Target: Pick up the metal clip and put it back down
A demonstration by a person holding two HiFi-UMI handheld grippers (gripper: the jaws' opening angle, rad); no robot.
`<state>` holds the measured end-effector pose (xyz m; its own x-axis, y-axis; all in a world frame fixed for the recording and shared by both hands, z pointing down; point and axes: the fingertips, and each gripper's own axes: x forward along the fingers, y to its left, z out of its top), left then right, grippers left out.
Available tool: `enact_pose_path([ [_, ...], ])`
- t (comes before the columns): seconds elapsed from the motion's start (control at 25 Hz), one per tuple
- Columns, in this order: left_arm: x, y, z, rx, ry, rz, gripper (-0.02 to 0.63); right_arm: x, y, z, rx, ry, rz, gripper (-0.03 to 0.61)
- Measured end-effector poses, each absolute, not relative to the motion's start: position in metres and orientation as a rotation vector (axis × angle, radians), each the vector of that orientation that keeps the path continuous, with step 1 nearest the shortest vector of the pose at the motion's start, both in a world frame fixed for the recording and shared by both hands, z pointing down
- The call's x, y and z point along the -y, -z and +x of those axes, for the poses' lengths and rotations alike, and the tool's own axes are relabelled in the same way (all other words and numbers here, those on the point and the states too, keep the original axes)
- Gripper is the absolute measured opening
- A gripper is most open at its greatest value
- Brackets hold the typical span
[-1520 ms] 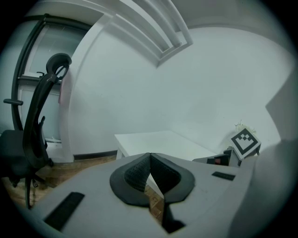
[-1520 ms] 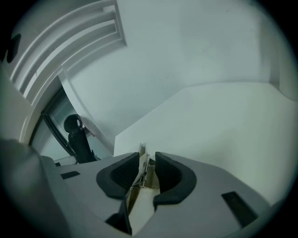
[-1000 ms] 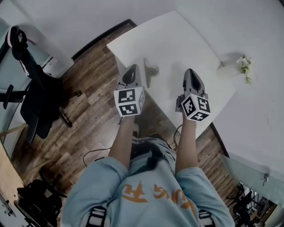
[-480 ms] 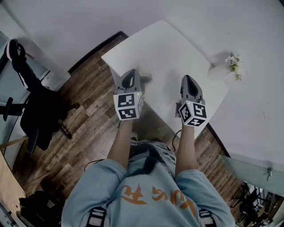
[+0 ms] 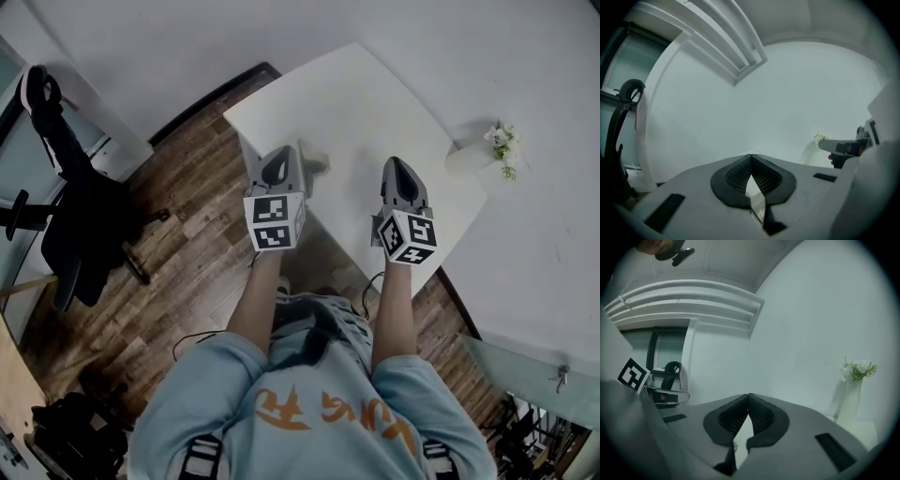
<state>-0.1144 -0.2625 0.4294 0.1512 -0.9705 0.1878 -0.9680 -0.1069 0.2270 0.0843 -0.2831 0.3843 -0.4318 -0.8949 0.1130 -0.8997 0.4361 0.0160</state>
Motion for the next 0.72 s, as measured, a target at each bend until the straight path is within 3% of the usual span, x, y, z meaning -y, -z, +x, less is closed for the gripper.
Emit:
enact_pose_path([
  [0.72, 0.265, -0.424, -0.117, 1.865, 0.013, 2.155, 0.025, 0.286, -0.382, 0.078, 2.582, -0.068, 1.609, 0.012],
])
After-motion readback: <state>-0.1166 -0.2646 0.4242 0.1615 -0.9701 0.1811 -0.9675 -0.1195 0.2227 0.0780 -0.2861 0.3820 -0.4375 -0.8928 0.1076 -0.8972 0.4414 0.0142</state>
